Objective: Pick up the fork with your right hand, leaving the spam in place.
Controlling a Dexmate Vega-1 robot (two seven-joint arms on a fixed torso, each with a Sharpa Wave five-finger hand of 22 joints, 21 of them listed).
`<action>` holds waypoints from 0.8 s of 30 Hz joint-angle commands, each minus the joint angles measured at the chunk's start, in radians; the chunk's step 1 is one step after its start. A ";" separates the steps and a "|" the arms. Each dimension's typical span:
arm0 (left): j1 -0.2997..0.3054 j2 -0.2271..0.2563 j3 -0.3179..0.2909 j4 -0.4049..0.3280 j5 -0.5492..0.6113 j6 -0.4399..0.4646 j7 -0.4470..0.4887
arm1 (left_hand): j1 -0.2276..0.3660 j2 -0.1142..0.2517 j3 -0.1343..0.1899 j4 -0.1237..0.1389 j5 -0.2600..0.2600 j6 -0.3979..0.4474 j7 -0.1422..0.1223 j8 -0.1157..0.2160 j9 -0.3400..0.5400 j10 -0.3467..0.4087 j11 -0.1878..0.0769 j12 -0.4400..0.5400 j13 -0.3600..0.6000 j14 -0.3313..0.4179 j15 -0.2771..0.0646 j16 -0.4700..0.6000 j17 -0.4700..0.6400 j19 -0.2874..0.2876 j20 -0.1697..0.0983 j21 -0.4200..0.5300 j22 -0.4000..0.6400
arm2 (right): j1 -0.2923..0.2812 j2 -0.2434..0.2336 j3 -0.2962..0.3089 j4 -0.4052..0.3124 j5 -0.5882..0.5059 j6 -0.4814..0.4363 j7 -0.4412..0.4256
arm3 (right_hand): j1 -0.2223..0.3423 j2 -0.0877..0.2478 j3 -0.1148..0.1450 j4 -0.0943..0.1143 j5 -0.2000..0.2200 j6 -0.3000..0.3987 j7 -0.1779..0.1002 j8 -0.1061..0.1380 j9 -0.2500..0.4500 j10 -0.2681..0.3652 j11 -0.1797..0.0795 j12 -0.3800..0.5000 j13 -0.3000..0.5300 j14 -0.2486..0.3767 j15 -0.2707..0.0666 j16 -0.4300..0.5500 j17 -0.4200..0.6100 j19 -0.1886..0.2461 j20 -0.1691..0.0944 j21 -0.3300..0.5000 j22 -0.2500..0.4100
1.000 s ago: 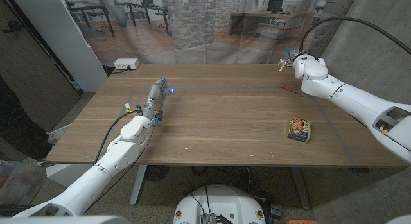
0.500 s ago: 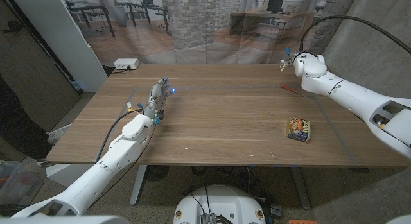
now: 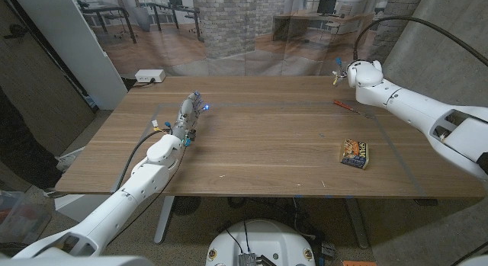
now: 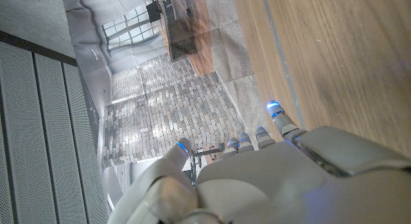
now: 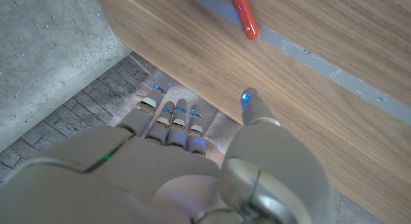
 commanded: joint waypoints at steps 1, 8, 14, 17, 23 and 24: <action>-0.010 -0.003 0.003 0.010 0.002 0.006 0.000 | -0.004 0.096 -0.006 0.002 0.006 -0.116 0.008 0.001 0.006 -0.116 0.005 -0.001 0.006 -0.164 0.004 0.001 0.002 -0.160 0.002 -0.001 0.003 | 0.069 0.054 -0.062 0.134 0.009 0.017 0.044 | 0.025 -0.005 -0.009 0.002 0.010 0.030 -0.004 0.010 0.006 0.024 -0.006 0.008 0.005 0.024 -0.004 0.008 0.001 0.014 0.000 0.001 0.001; -0.009 -0.002 0.003 0.007 0.001 0.010 0.001 | -0.005 0.096 -0.007 0.002 0.006 -0.117 0.008 0.001 0.006 -0.116 0.005 0.000 0.006 -0.164 0.003 0.001 0.003 -0.160 0.002 -0.002 0.003 | 0.078 0.054 -0.076 0.142 0.022 0.016 0.064 | 0.051 -0.018 -0.020 0.005 0.024 0.062 -0.008 0.019 0.007 0.065 -0.008 0.018 0.006 0.072 -0.012 0.016 0.002 0.017 -0.005 -0.001 0.001; -0.010 -0.003 0.005 0.006 0.002 0.009 -0.001 | -0.005 0.096 -0.008 0.002 0.006 -0.115 0.009 0.002 0.006 -0.115 0.007 0.000 0.006 -0.164 0.005 0.001 0.003 -0.159 0.002 -0.002 0.004 | 0.076 0.045 -0.083 0.129 0.023 0.011 0.068 | 0.055 -0.022 -0.025 0.007 0.027 0.070 -0.006 0.021 0.008 0.072 -0.008 0.018 0.006 0.081 -0.013 0.016 0.003 0.018 -0.008 -0.001 0.001; -0.009 -0.002 0.005 0.003 0.003 0.011 0.002 | -0.005 0.096 -0.008 0.002 0.006 -0.116 0.008 0.002 0.006 -0.115 0.007 0.000 0.006 -0.164 0.005 0.001 0.003 -0.160 0.002 -0.002 0.004 | 0.072 0.038 -0.087 0.117 0.021 0.008 0.070 | 0.054 -0.026 -0.029 0.008 0.028 0.072 -0.007 0.021 0.008 0.075 -0.007 0.018 0.007 0.085 -0.014 0.016 0.003 0.019 -0.011 -0.001 0.001; -0.004 0.001 0.004 -0.005 0.002 0.012 0.005 | -0.006 0.096 -0.009 0.003 0.006 -0.116 0.009 0.002 0.006 -0.116 0.005 0.000 0.006 -0.165 0.004 0.001 0.003 -0.159 0.002 -0.003 0.004 | 0.059 0.028 -0.088 0.097 0.014 0.001 0.059 | 0.059 -0.056 -0.051 0.010 0.036 0.095 -0.012 0.027 0.009 0.098 -0.016 0.021 0.007 0.110 -0.019 0.017 0.004 0.037 -0.022 0.004 0.002; -0.003 0.001 0.004 -0.006 0.002 0.013 0.006 | -0.006 0.096 -0.009 0.003 0.006 -0.116 0.009 0.002 0.006 -0.115 0.005 0.000 0.006 -0.165 0.004 0.001 0.003 -0.159 0.002 -0.003 0.004 | 0.056 0.027 -0.089 0.094 0.011 -0.004 0.055 | 0.065 -0.059 -0.053 0.008 0.039 0.101 -0.016 0.029 0.009 0.105 -0.021 0.022 0.007 0.114 -0.023 0.017 0.004 0.039 -0.023 0.004 0.002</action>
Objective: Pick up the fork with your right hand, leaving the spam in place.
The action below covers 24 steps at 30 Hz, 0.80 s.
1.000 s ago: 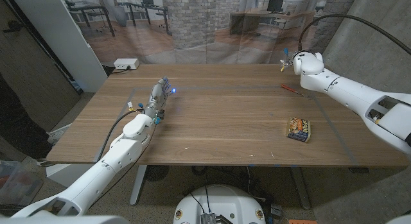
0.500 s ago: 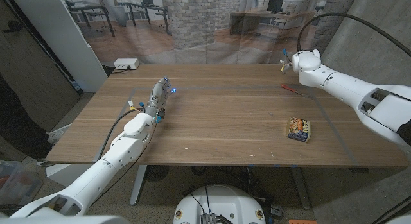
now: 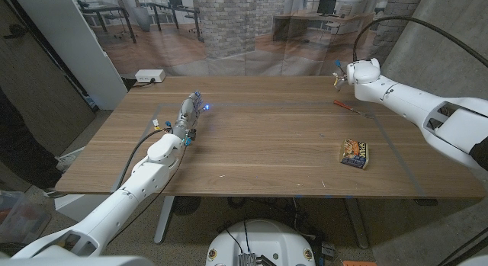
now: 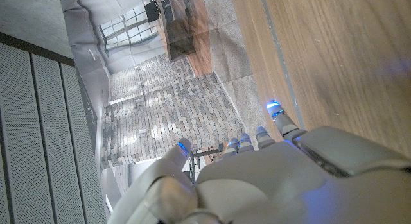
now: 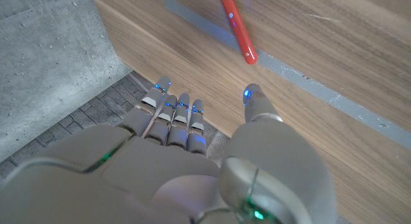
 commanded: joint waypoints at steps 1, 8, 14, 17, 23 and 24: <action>0.006 0.004 0.000 -0.013 0.000 0.004 0.005 | -0.006 0.096 -0.005 -0.001 0.006 -0.116 0.009 0.002 0.006 -0.115 0.005 0.000 0.006 -0.164 0.004 0.001 0.003 -0.159 0.002 -0.003 0.004 | -0.017 -0.017 -0.014 -0.030 -0.012 -0.017 -0.010 | 0.018 -0.019 -0.010 -0.003 0.013 0.025 -0.009 0.011 0.004 0.025 -0.010 0.007 0.004 0.027 -0.023 0.010 0.002 0.018 -0.010 0.005 0.002; 0.008 0.006 0.000 -0.018 0.000 0.008 0.007 | -0.007 0.096 -0.006 -0.001 0.006 -0.115 0.009 0.002 0.006 -0.115 0.004 0.000 0.006 -0.164 0.004 0.002 0.003 -0.159 0.002 -0.004 0.004 | -0.040 -0.019 -0.016 -0.042 -0.033 -0.046 -0.048 | 0.061 -0.039 -0.030 -0.001 0.034 0.074 -0.014 0.023 0.002 0.082 -0.005 0.018 0.006 0.091 -0.036 0.025 0.009 0.038 -0.008 0.008 0.004; 0.007 0.008 0.001 -0.023 0.002 0.012 0.009 | -0.007 0.096 -0.007 -0.001 0.006 -0.115 0.009 0.002 0.006 -0.115 0.004 0.000 0.006 -0.164 0.004 0.001 0.003 -0.159 0.001 -0.004 0.004 | -0.066 -0.021 -0.009 -0.052 -0.045 -0.074 -0.098 | 0.076 -0.049 -0.050 0.006 0.042 0.108 -0.035 0.031 0.002 0.123 -0.020 0.027 0.008 0.130 -0.055 0.039 0.020 0.051 -0.018 0.012 0.007; 0.005 0.008 0.002 -0.022 0.003 0.013 0.008 | -0.008 0.095 -0.008 -0.001 0.006 -0.116 0.009 0.002 0.006 -0.115 0.004 0.000 0.006 -0.164 0.004 0.001 0.003 -0.158 0.001 -0.005 0.004 | -0.078 -0.021 -0.006 -0.052 -0.050 -0.082 -0.130 | 0.083 -0.054 -0.059 0.007 0.044 0.114 -0.045 0.031 0.002 0.127 -0.034 0.025 0.009 0.139 -0.065 0.044 0.024 0.051 -0.026 0.012 0.008; 0.005 0.008 0.003 -0.026 0.004 0.018 0.011 | -0.008 0.095 -0.009 0.000 0.007 -0.116 0.008 0.002 0.006 -0.115 0.005 0.000 0.006 -0.165 0.004 0.002 0.003 -0.159 0.001 -0.006 0.004 | -0.093 -0.008 -0.006 -0.029 -0.054 -0.096 -0.179 | 0.104 -0.053 -0.065 0.006 0.048 0.122 -0.047 0.031 0.002 0.136 -0.042 0.024 0.011 0.150 -0.069 0.049 0.030 0.060 -0.028 0.014 0.009; 0.005 0.009 0.003 -0.027 0.005 0.019 0.012 | -0.009 0.094 -0.010 0.000 0.007 -0.116 0.008 0.002 0.006 -0.114 0.005 0.001 0.006 -0.164 0.004 0.002 0.003 -0.159 0.001 -0.006 0.004 | -0.097 -0.007 -0.004 -0.026 -0.052 -0.097 -0.188 | 0.109 -0.051 -0.065 0.005 0.049 0.125 -0.050 0.031 0.002 0.140 -0.045 0.025 0.011 0.153 -0.073 0.050 0.031 0.060 -0.029 0.014 0.009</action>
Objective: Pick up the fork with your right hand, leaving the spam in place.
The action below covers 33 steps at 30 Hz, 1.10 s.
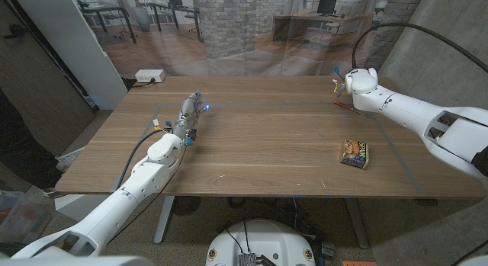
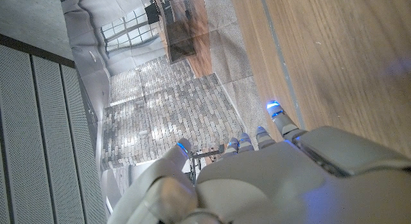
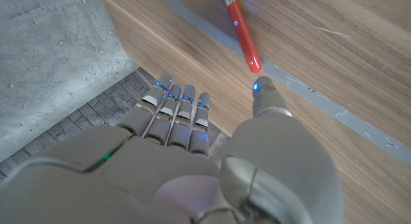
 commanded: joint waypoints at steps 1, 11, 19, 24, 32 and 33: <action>-0.001 0.003 0.002 -0.008 0.003 0.010 0.007 | -0.009 0.094 -0.002 -0.001 0.007 -0.116 0.008 0.002 0.006 -0.114 0.004 0.001 0.006 -0.165 0.003 0.002 0.003 -0.159 0.001 -0.002 0.004 | -0.037 0.014 0.006 0.022 -0.011 -0.035 -0.094 | 0.028 0.004 -0.004 -0.002 0.010 0.018 -0.010 0.009 0.002 0.019 -0.010 0.008 0.002 0.018 -0.071 0.011 0.008 0.012 -0.017 0.007 0.002; -0.003 0.004 0.004 -0.012 0.005 0.018 0.010 | -0.009 0.094 -0.004 0.000 0.007 -0.115 0.009 0.002 0.006 -0.114 0.007 0.001 0.006 -0.165 0.004 0.002 0.003 -0.159 0.001 -0.003 0.004 | -0.032 0.040 -0.012 0.082 0.005 -0.029 -0.110 | 0.041 0.009 -0.023 0.008 0.013 0.041 -0.030 0.011 0.002 0.037 -0.030 0.007 0.005 0.029 -0.091 0.020 0.019 0.012 -0.038 0.006 0.004; -0.012 0.001 0.009 -0.006 0.007 0.023 0.008 | -0.010 0.094 -0.006 0.000 0.007 -0.115 0.008 0.002 0.006 -0.114 0.007 0.001 0.006 -0.164 0.004 0.002 0.003 -0.158 0.001 -0.003 0.005 | -0.039 0.048 -0.014 0.106 0.026 -0.029 -0.152 | 0.047 0.009 -0.035 0.013 0.015 0.044 -0.035 0.009 0.002 0.040 -0.034 0.004 0.006 0.029 -0.094 0.022 0.025 0.010 -0.044 0.005 0.004; -0.018 -0.002 0.011 -0.001 0.008 0.025 0.006 | -0.010 0.094 -0.007 0.000 0.007 -0.115 0.008 0.002 0.006 -0.114 0.007 0.001 0.006 -0.165 0.004 0.002 0.003 -0.158 0.001 -0.004 0.005 | -0.038 0.060 -0.023 0.128 0.032 -0.025 -0.173 | 0.041 0.006 -0.048 0.021 0.018 0.079 -0.043 0.019 0.003 0.068 -0.040 0.010 0.008 0.051 -0.108 0.031 0.030 0.016 -0.055 0.008 0.005; -0.021 -0.002 0.012 0.001 0.008 0.031 0.010 | -0.011 0.094 -0.008 0.000 0.007 -0.116 0.008 0.002 0.006 -0.114 0.005 0.001 0.006 -0.165 0.004 0.002 0.003 -0.158 0.001 -0.004 0.005 | -0.023 0.093 -0.047 0.194 0.045 -0.008 -0.195 | 0.077 0.031 -0.042 0.016 0.027 0.096 -0.048 0.021 0.004 0.083 -0.045 0.010 0.010 0.061 -0.113 0.037 0.037 0.024 -0.056 0.011 0.006; -0.022 -0.002 0.012 0.001 0.008 0.032 0.010 | -0.011 0.094 -0.008 0.000 0.008 -0.115 0.008 0.002 0.006 -0.114 0.006 0.001 0.006 -0.165 0.004 0.002 0.003 -0.158 0.001 -0.004 0.005 | -0.022 0.097 -0.049 0.202 0.048 -0.006 -0.199 | 0.081 0.033 -0.043 0.016 0.028 0.097 -0.050 0.021 0.004 0.084 -0.045 0.010 0.010 0.062 -0.116 0.038 0.038 0.025 -0.056 0.011 0.006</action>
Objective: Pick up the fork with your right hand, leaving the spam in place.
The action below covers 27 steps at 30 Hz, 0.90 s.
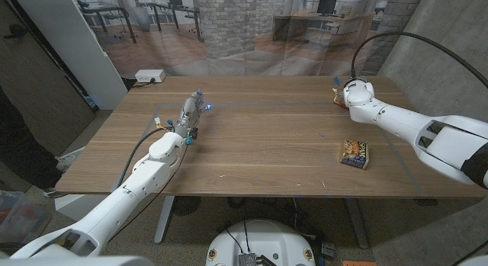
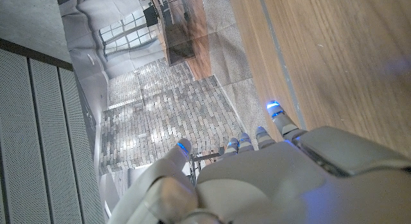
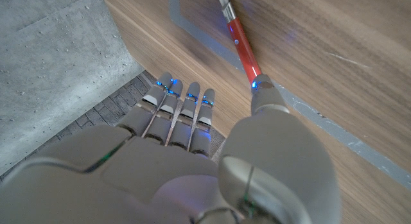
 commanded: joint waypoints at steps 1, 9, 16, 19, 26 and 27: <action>-0.010 -0.002 0.003 0.008 0.001 0.010 0.001 | -0.008 0.091 -0.005 -0.004 0.008 -0.115 0.008 0.002 0.006 -0.114 0.006 0.001 0.006 -0.165 0.004 0.002 0.003 -0.158 0.002 -0.001 0.005 | 0.016 0.043 -0.029 0.086 0.027 0.022 -0.054 | 0.027 0.013 0.002 -0.004 0.011 0.015 -0.007 0.005 0.004 0.012 -0.003 0.005 0.005 0.012 -0.113 0.013 0.008 0.012 -0.064 0.007 0.001; -0.015 -0.004 0.004 0.014 0.000 0.013 0.000 | -0.009 0.091 -0.006 -0.004 0.008 -0.115 0.009 0.002 0.006 -0.115 0.005 0.000 0.006 -0.165 0.005 0.002 0.004 -0.159 0.002 -0.002 0.005 | 0.028 0.070 -0.054 0.143 0.043 0.036 -0.080 | 0.044 0.005 -0.017 -0.005 0.012 0.038 -0.013 0.011 0.006 0.035 -0.010 0.013 0.013 0.030 -0.123 0.024 0.017 0.012 -0.066 0.007 0.002; -0.025 -0.007 0.008 0.024 0.000 0.017 -0.006 | -0.009 0.091 -0.008 -0.003 0.008 -0.115 0.008 0.002 0.006 -0.115 0.006 0.001 0.006 -0.165 0.004 0.002 0.004 -0.158 0.001 -0.002 0.005 | 0.029 0.080 -0.064 0.165 0.058 0.038 -0.114 | 0.059 0.009 -0.037 -0.001 0.014 0.072 -0.015 0.024 0.011 0.071 -0.008 0.032 0.027 0.054 -0.135 0.041 0.034 0.020 -0.069 0.010 0.002; -0.029 -0.009 0.010 0.030 0.000 0.018 -0.007 | -0.009 0.091 -0.009 -0.003 0.009 -0.115 0.008 0.002 0.006 -0.115 0.005 0.000 0.006 -0.166 0.004 0.002 0.004 -0.159 0.001 -0.003 0.005 | 0.027 0.084 -0.068 0.175 0.063 0.040 -0.129 | 0.066 0.009 -0.047 0.000 0.014 0.095 -0.019 0.035 0.015 0.089 -0.013 0.042 0.034 0.067 -0.138 0.051 0.043 0.023 -0.068 0.011 0.002; -0.038 -0.012 0.014 0.040 0.001 0.021 -0.012 | -0.010 0.091 -0.010 -0.003 0.009 -0.115 0.008 0.002 0.006 -0.115 0.004 0.000 0.006 -0.166 0.004 0.002 0.004 -0.158 0.001 -0.003 0.005 | 0.036 0.103 -0.083 0.217 0.077 0.053 -0.143 | 0.077 0.013 -0.055 0.000 0.016 0.104 -0.019 0.042 0.020 0.096 -0.015 0.049 0.042 0.075 -0.142 0.058 0.053 0.026 -0.071 0.012 0.002; -0.040 -0.012 0.014 0.042 0.001 0.022 -0.013 | -0.010 0.091 -0.011 -0.003 0.009 -0.115 0.008 0.002 0.006 -0.115 0.004 0.000 0.006 -0.166 0.004 0.002 0.004 -0.158 0.001 -0.003 0.005 | 0.039 0.106 -0.086 0.226 0.079 0.057 -0.144 | 0.077 0.013 -0.056 0.001 0.016 0.105 -0.018 0.043 0.021 0.096 -0.016 0.050 0.042 0.076 -0.142 0.059 0.055 0.026 -0.071 0.012 0.002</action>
